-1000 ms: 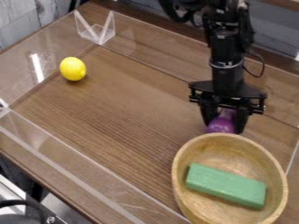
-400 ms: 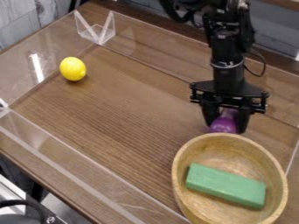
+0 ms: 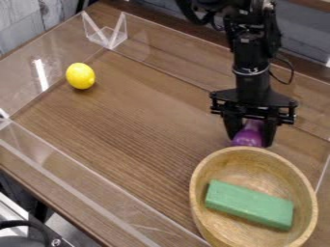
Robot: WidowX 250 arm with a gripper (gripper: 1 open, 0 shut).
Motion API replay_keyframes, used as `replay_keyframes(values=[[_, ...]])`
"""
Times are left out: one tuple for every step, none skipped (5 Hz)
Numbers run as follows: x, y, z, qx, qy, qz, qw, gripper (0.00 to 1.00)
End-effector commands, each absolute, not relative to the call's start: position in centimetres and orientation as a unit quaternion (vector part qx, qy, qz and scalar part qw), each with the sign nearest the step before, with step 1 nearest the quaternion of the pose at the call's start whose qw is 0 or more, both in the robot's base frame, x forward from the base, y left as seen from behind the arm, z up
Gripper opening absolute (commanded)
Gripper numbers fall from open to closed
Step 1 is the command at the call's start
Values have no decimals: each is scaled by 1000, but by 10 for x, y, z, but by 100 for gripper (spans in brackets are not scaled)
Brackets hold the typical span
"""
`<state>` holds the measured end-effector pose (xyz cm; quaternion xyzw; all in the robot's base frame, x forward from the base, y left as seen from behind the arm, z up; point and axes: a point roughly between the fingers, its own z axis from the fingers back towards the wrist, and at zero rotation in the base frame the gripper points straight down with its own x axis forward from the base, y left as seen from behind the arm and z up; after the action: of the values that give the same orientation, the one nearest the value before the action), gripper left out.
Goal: Put the purple eggplant in the brown bowl
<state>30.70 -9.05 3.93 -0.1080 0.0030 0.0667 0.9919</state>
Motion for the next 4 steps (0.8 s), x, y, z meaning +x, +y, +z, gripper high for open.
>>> replay_keyframes(values=[[316,-100,58,-121,-26,65,990,0],[316,-99,59,-122,-27,68,990,0],[316,-99,61,-124,-29,71,989,0],[316,-99,62,-125,-30,75,989,0]])
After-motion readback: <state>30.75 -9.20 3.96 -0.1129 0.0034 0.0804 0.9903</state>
